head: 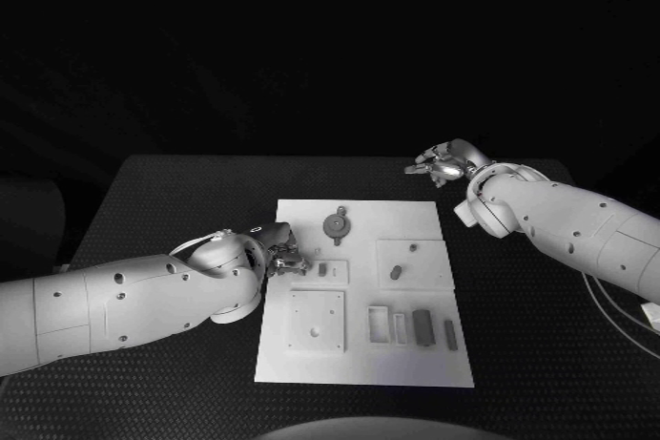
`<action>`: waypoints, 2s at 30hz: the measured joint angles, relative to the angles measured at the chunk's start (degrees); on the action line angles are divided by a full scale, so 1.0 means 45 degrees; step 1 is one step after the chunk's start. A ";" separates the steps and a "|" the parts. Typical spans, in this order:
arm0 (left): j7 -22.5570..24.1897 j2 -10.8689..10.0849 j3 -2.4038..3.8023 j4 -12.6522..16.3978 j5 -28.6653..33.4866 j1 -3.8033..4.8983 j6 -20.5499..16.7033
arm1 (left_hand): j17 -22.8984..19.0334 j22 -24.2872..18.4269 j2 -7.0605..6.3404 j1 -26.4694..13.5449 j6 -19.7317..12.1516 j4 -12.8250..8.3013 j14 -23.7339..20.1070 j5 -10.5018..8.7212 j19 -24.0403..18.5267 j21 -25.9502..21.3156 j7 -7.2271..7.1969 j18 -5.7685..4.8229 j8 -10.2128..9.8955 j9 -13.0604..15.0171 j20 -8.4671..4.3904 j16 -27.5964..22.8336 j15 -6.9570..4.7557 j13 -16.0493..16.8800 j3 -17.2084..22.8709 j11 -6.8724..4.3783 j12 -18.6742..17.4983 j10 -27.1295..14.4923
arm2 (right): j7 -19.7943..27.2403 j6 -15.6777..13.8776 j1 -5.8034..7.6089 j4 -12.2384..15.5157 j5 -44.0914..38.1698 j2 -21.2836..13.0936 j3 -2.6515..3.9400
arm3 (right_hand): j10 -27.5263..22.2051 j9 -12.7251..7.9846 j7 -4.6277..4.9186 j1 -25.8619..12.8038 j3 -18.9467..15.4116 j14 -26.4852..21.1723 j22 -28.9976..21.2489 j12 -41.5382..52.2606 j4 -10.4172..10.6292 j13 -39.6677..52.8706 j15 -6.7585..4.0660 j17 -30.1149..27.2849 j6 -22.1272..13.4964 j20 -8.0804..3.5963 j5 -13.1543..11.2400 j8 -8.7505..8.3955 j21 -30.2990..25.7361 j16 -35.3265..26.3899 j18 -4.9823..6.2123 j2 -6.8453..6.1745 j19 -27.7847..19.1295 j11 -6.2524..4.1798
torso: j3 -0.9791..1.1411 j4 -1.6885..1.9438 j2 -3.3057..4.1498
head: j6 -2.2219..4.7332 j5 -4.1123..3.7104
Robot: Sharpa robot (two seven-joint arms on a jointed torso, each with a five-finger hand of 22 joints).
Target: Assemble the parts on the task board
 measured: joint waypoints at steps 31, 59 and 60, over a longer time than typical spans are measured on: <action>-0.0032 0.0154 0.0000 -0.0211 0.0392 -0.0137 -0.0119 | -0.0065 -0.0004 -0.0817 -0.0380 0.0189 0.1097 0.0178 -0.0390 0.0098 0.0000 -0.0274 0.0256 0.0078 -0.0140 -0.0050 -0.0076 -0.0140 -0.0140 0.0019 -0.0324 0.0000 0.0324 | 0.0000 0.0020 -0.0005 0.0001 0.0002 -0.0009 0.0000 | 0.0000 0.0002 0.0000 -0.0050 0.0000 0.0006 -0.0004 -0.0001 0.0000 -0.0022 0.0027 -0.0012 0.0000 0.0000 0.0000 0.0000 0.0000 0.0048 0.0000 0.0050 0.0000 0.0000 | 0.0002 -0.0007 0.0002 | 0.0039 -0.0017; -0.0035 -0.0053 -0.0004 -0.0234 0.0679 -0.0164 -0.0275 | 0.0024 -0.0007 -0.2042 -0.1622 -0.0514 0.2486 -0.0161 -0.0789 -0.0161 -0.0199 -0.0252 0.0444 0.0532 -0.0183 -0.0304 -0.0081 -0.0388 -0.0114 -0.2076 -0.0401 0.0135 -0.0090 | 0.0000 0.0018 -0.0014 0.0069 0.0030 -0.0093 -0.0001 | 0.0000 -0.0009 0.0000 -0.0117 0.0000 0.0003 0.0005 -0.0001 0.0000 -0.0045 0.0046 -0.0035 0.0000 0.0000 0.0000 0.0000 0.0000 0.0048 -0.0001 -0.0019 0.0000 0.0000 | -0.0017 -0.0005 0.0004 | 0.0039 -0.0084; -0.0035 -0.0062 -0.0003 -0.0241 0.0679 -0.0163 -0.0302 | 0.0024 -0.0007 -0.2053 -0.1633 -0.0548 0.2501 -0.0185 -0.0789 -0.0162 -0.0202 -0.0241 0.0440 0.0540 -0.0201 -0.0304 -0.0081 -0.0413 -0.0115 -0.2091 -0.0401 0.0135 -0.0090 | 0.0000 0.0018 -0.0016 0.0069 0.0031 -0.0096 -0.0001 | -0.0001 -0.0008 0.0000 -0.0117 0.0000 0.0003 0.0004 -0.0001 0.0000 -0.0045 0.0047 -0.0036 0.0000 0.0000 0.0000 0.0000 0.0000 0.0048 -0.0001 -0.0019 0.0000 0.0000 | -0.0017 -0.0005 0.0005 | 0.0039 -0.0089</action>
